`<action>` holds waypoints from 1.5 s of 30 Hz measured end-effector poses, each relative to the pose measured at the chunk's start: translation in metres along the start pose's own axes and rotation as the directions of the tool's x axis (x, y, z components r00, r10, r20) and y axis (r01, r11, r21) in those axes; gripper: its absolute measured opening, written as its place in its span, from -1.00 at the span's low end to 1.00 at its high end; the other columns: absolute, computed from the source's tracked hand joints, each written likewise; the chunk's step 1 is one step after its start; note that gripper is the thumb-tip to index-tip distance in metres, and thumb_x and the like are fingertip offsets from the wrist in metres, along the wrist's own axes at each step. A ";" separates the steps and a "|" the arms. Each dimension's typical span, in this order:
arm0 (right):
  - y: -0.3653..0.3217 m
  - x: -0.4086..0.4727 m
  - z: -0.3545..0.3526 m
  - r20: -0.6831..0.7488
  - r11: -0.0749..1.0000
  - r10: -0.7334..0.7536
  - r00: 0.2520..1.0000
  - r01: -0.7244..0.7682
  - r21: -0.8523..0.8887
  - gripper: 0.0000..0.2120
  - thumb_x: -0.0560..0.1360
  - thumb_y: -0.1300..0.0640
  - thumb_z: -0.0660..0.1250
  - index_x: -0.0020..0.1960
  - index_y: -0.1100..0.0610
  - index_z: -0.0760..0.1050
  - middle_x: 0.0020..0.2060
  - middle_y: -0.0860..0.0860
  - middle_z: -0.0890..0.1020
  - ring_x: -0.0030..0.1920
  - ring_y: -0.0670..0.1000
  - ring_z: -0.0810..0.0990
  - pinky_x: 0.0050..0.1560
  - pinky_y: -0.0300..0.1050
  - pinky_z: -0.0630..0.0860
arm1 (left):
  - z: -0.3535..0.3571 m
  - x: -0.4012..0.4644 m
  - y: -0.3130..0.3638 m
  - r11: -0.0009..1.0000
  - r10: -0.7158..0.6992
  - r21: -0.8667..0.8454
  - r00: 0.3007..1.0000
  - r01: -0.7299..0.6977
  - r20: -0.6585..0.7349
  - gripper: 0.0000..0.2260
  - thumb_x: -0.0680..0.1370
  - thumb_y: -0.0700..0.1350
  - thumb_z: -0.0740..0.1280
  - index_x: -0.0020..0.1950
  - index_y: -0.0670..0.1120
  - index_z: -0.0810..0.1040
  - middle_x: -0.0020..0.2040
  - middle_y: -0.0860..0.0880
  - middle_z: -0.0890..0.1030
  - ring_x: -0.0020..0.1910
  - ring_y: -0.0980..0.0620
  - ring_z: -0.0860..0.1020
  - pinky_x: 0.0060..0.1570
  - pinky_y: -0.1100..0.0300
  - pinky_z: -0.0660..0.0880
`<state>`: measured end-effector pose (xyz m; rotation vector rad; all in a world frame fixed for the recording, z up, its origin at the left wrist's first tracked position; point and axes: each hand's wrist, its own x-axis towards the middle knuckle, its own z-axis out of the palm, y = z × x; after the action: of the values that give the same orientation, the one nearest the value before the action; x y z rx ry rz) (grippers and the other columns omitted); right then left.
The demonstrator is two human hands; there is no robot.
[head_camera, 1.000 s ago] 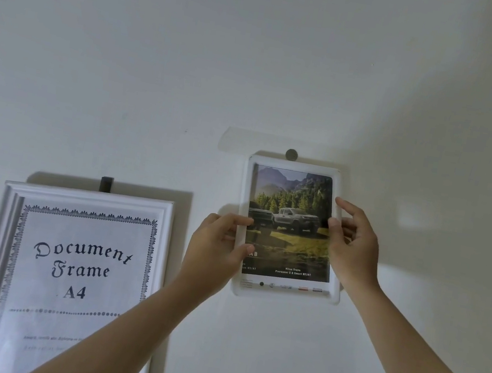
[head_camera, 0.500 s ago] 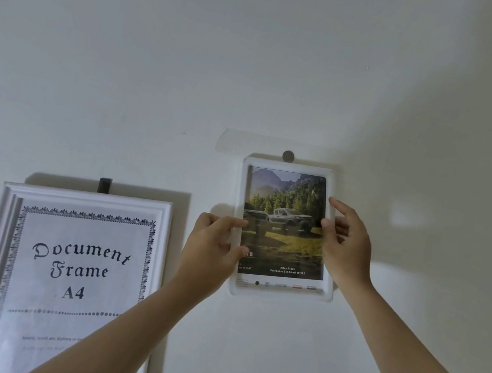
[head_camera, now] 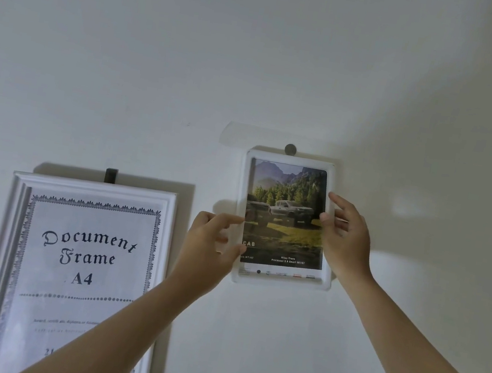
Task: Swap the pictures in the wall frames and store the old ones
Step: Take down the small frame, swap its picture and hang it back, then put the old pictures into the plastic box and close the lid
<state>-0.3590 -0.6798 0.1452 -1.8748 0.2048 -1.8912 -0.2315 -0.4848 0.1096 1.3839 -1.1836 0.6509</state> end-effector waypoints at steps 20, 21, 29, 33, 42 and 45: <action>0.032 -0.247 -0.120 0.253 0.827 0.507 0.824 -0.384 -0.410 -0.54 0.52 0.08 0.30 0.39 0.01 0.27 0.20 0.09 0.51 0.17 0.00 0.51 0.12 -0.20 0.31 | 0.015 -0.256 -0.014 0.820 -0.531 0.015 0.750 0.573 0.394 -0.73 0.47 -0.08 0.40 0.16 -0.05 0.51 0.09 0.01 0.56 0.03 0.07 0.54 0.03 0.25 0.41; 0.034 -0.264 -0.129 0.252 0.792 0.561 0.788 -0.423 -0.440 -0.53 0.52 0.07 0.30 0.39 0.01 0.26 0.20 0.10 0.51 0.17 0.01 0.51 0.12 -0.19 0.32 | 0.017 -0.272 -0.016 0.791 -0.567 0.043 0.704 0.611 0.427 -0.72 0.47 -0.08 0.39 0.16 -0.05 0.51 0.09 0.00 0.56 0.04 0.06 0.53 0.04 0.24 0.41; 0.067 -0.393 -0.205 0.278 0.545 0.810 0.516 -0.485 -0.684 -0.45 0.52 0.08 0.30 0.45 0.10 0.19 0.32 0.18 0.39 0.28 0.11 0.44 0.16 -0.12 0.34 | 0.025 -0.399 -0.033 0.533 -0.777 0.286 0.327 0.797 0.538 -0.66 0.47 -0.06 0.40 0.22 -0.07 0.49 0.22 -0.11 0.50 0.16 -0.05 0.50 0.12 0.09 0.45; 0.085 -0.440 -0.248 0.243 0.409 0.894 0.376 -0.468 -0.784 -0.40 0.53 0.05 0.31 0.47 0.15 0.15 0.41 0.18 0.29 0.37 0.18 0.34 0.26 0.03 0.35 | 0.024 -0.449 -0.034 0.445 -0.823 0.382 0.201 0.810 0.532 -0.63 0.46 -0.09 0.41 0.24 -0.12 0.48 0.28 -0.20 0.47 0.24 -0.11 0.47 0.18 0.07 0.43; 0.107 -0.491 -0.289 0.178 0.278 0.954 0.240 -0.495 -0.823 -0.46 0.51 0.00 0.32 0.42 0.10 0.27 0.29 0.22 0.38 0.27 0.24 0.41 0.23 0.12 0.44 | 0.031 -0.505 -0.021 0.339 -0.866 0.478 0.070 0.811 0.495 -0.61 0.45 -0.08 0.43 0.24 -0.11 0.48 0.32 -0.22 0.45 0.25 -0.15 0.47 0.21 0.00 0.45; 0.111 -0.494 -0.291 0.185 0.285 0.953 0.240 -0.504 -0.815 -0.51 0.51 0.00 0.32 0.39 0.11 0.33 0.31 0.22 0.36 0.30 0.23 0.39 0.26 0.06 0.39 | 0.032 -0.509 -0.020 0.332 -0.887 0.475 0.098 0.815 0.451 -0.63 0.45 -0.07 0.42 0.22 -0.10 0.50 0.26 -0.20 0.52 0.22 -0.10 0.50 0.18 0.04 0.46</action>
<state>-0.6385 -0.6313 -0.3652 -2.0203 1.4059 -0.2975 -0.3937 -0.3763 -0.3620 2.1784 -0.5504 -0.7666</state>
